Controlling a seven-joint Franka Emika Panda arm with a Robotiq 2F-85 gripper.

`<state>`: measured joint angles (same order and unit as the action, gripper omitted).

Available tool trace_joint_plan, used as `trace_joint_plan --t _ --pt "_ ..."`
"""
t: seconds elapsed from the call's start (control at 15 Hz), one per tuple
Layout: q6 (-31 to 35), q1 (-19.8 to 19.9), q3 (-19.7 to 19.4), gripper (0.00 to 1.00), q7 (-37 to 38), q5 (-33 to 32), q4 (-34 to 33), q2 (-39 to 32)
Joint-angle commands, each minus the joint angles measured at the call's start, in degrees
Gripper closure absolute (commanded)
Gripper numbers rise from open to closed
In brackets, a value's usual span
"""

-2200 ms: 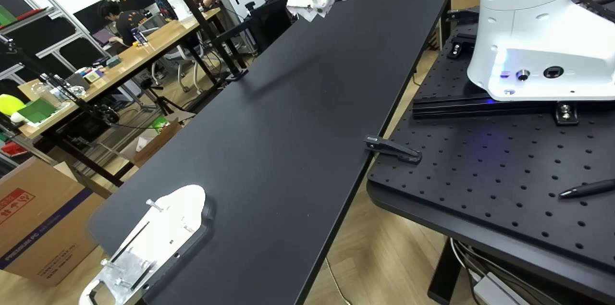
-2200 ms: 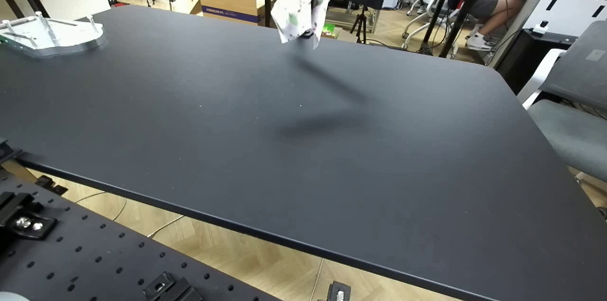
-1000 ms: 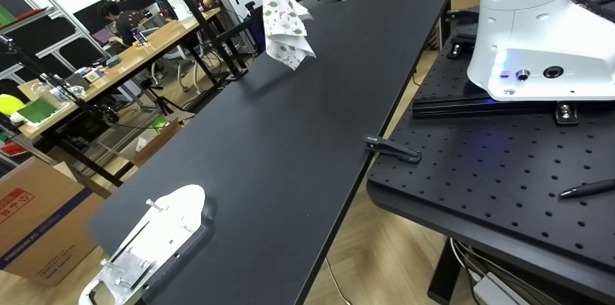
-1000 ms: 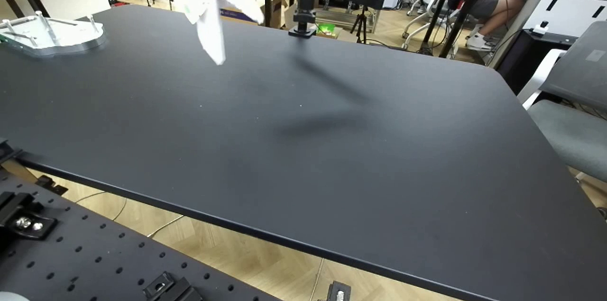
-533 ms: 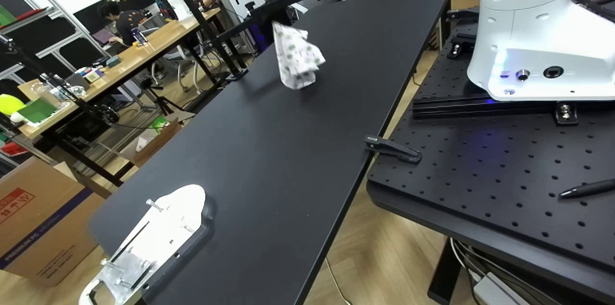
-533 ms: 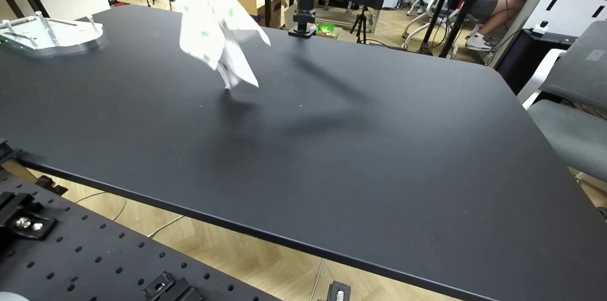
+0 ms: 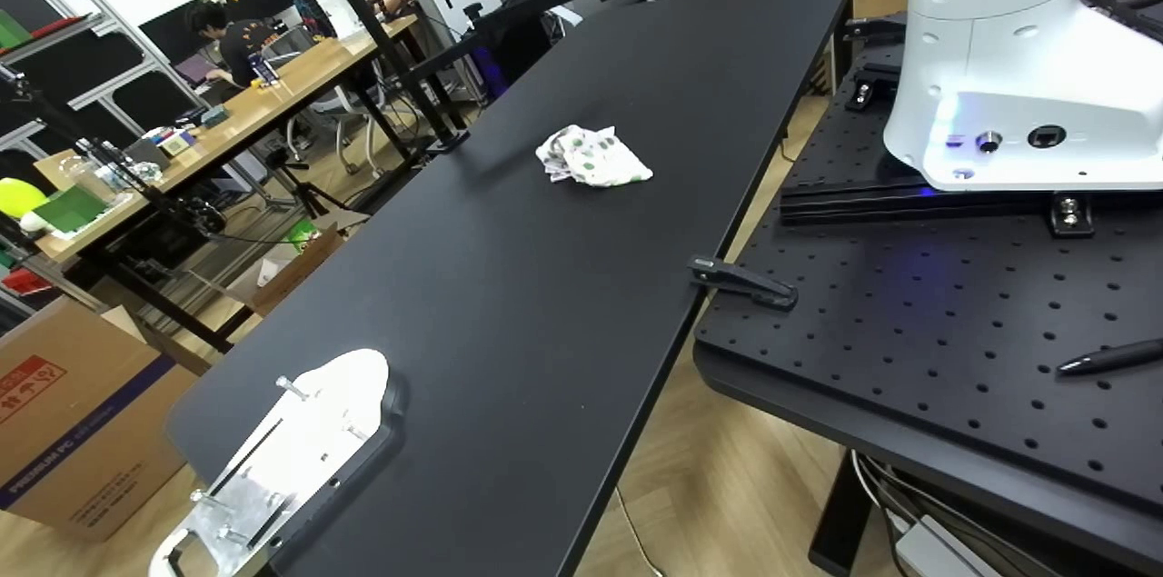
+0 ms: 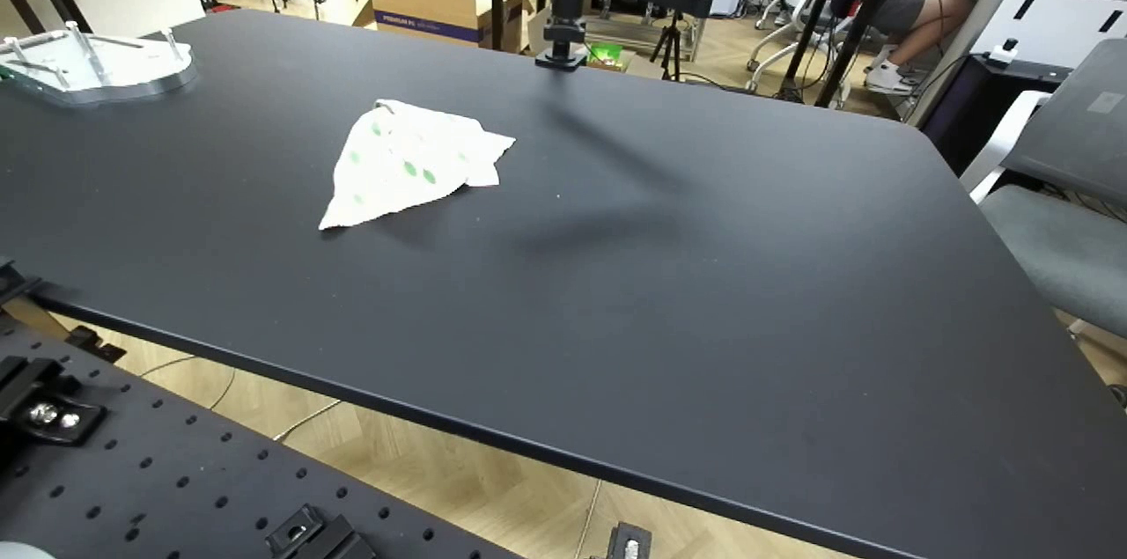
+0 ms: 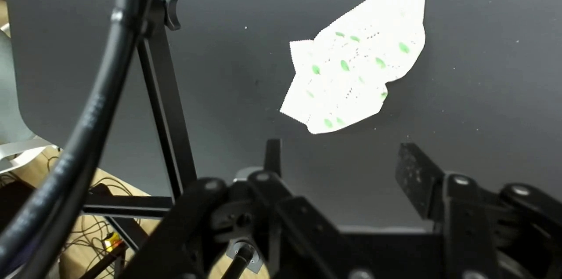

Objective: Remove the white cloth from the black stand

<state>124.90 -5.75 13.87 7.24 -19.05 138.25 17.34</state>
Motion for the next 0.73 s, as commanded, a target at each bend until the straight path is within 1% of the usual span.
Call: trace_joint_plan --t 0.0,0.07,0.13,0.2,0.27,0.67 --pt "-5.73 -0.83 -0.39 0.01 3.91 3.34 -0.91 3.08" --pt "-8.94 -0.92 -0.66 0.00 4.55 6.00 -1.67 3.46" --pt "-4.51 -0.70 -0.65 0.10 1.89 3.24 -0.59 1.69" --pt "-6.42 -0.73 -0.68 0.04 2.10 4.62 -0.88 2.39" --pt "-7.28 -0.74 -0.70 0.00 2.20 5.32 -1.01 2.93" --pt "-7.81 -0.70 -0.69 0.00 2.84 5.56 -1.03 3.28"
